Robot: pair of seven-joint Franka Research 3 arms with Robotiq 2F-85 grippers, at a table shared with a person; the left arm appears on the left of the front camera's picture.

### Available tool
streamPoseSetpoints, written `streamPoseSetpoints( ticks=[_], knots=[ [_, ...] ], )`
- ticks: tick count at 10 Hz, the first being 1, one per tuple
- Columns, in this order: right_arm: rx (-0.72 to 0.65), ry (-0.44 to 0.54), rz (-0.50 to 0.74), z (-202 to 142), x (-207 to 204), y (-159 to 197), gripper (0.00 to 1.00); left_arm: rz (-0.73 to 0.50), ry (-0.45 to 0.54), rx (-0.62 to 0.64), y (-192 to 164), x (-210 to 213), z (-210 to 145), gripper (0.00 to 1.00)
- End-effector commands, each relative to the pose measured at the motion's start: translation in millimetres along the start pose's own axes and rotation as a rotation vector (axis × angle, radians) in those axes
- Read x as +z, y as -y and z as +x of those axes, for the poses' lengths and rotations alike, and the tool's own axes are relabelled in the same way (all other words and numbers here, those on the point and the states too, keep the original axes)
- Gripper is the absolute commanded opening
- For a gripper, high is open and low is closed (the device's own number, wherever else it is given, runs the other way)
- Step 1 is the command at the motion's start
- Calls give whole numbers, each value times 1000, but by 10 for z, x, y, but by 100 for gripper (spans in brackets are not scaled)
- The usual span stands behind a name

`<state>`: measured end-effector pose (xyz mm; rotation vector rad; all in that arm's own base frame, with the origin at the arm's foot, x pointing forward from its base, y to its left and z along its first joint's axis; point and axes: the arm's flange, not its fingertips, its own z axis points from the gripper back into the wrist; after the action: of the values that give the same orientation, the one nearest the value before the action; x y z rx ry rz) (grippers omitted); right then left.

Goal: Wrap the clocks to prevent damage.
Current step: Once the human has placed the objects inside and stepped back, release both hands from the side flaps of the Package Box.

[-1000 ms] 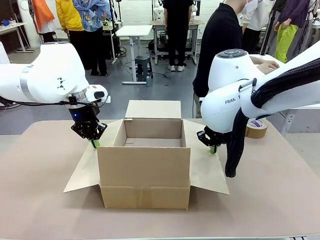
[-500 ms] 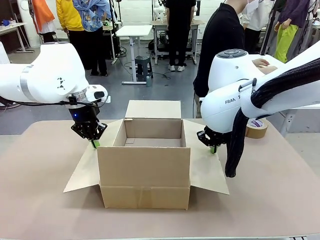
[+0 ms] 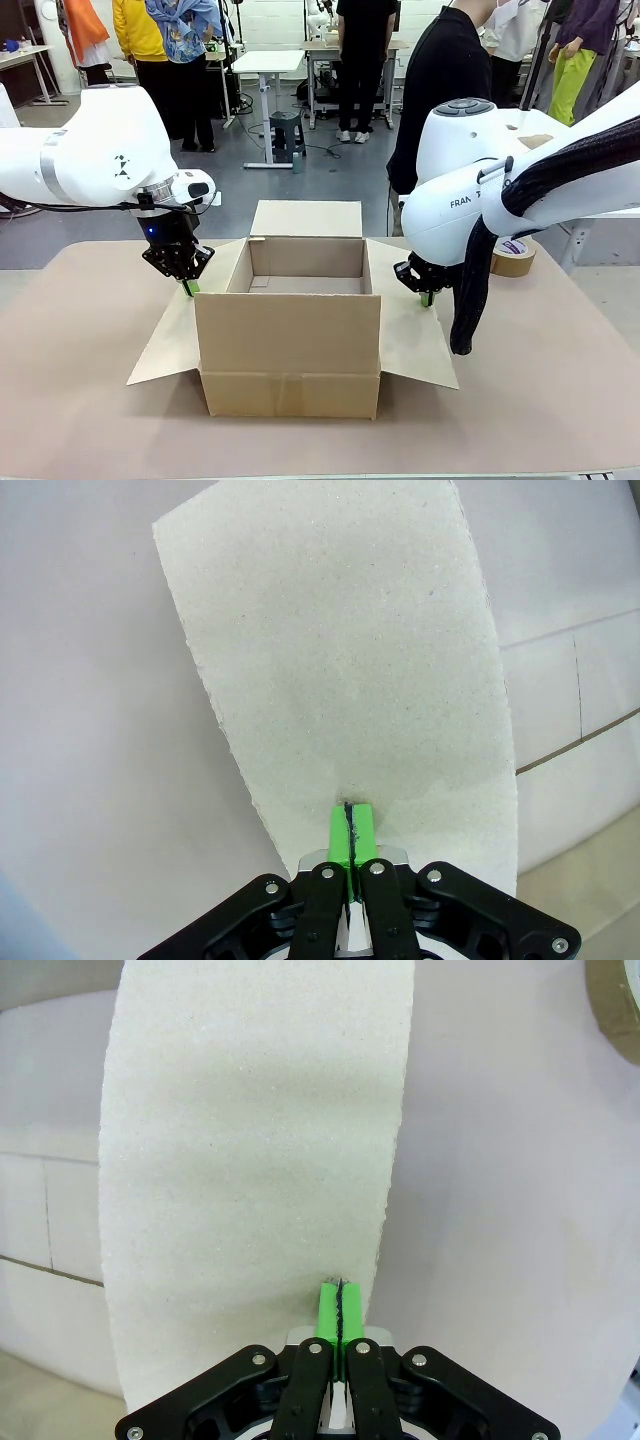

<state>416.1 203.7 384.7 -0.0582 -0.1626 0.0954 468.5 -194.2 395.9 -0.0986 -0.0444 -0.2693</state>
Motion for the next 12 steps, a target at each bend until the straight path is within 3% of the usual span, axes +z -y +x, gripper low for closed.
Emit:
streamPoseSetpoints(
  ticks=[1,12],
  knots=[
    [3,0,-7,-5,-12,0,1,5,-2,6,-4,-6,0,0],
    [3,0,-7,-5,-12,0,1,5,-2,6,-4,-6,0,0]
  ],
)
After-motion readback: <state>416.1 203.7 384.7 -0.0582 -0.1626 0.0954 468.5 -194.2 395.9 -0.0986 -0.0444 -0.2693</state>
